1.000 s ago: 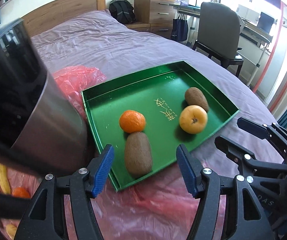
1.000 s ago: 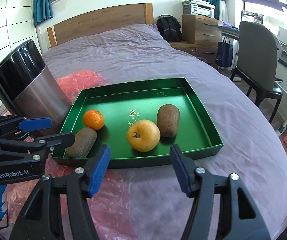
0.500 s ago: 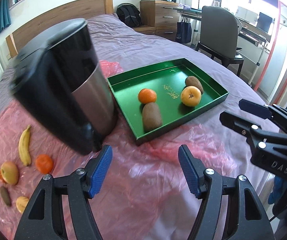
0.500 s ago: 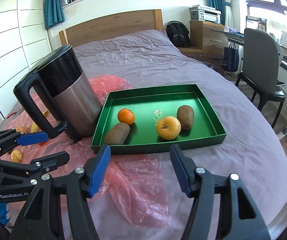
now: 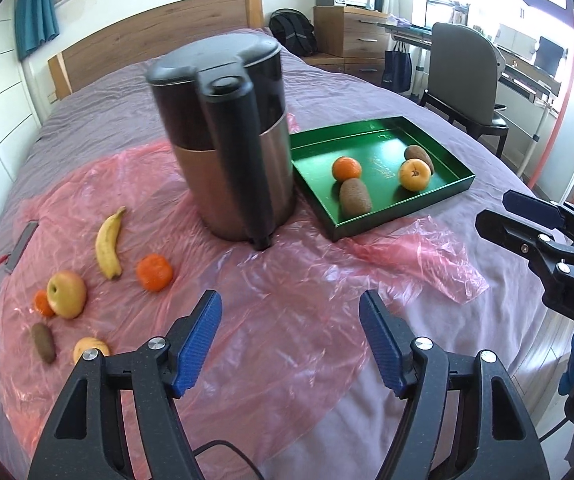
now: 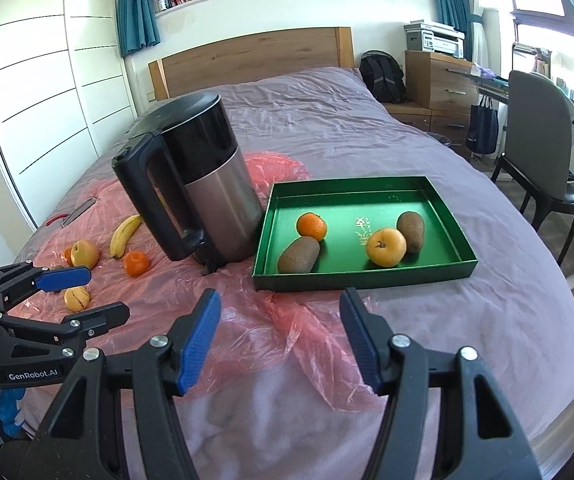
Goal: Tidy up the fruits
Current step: 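Withdraw both tools from the tray back toward the remaining fruits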
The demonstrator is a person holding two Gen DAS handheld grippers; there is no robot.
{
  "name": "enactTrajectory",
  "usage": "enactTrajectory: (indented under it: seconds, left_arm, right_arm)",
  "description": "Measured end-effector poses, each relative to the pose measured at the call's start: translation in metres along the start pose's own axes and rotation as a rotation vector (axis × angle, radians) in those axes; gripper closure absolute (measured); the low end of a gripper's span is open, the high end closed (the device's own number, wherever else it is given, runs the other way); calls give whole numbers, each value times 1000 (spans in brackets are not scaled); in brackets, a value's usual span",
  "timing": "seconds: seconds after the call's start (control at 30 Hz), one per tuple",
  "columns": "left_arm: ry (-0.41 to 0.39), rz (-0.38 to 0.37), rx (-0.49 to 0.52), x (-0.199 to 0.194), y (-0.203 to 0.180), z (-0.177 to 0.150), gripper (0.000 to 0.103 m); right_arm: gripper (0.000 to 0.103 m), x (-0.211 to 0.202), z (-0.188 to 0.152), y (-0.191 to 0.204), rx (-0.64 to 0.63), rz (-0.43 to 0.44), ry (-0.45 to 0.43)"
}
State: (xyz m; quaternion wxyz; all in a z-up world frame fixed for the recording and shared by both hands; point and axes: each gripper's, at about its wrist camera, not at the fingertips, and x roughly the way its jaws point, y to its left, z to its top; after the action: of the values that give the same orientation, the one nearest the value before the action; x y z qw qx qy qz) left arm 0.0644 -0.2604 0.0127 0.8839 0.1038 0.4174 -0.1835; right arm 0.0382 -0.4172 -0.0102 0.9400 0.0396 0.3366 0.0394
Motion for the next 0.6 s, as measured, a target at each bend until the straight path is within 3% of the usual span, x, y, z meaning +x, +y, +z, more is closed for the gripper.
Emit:
enactTrajectory:
  seconds: [0.6]
  left_arm:
    - [-51, 83, -149, -59, 67, -52, 36]
  right_arm:
    - [50, -35, -18, 66, -68, 62, -10]
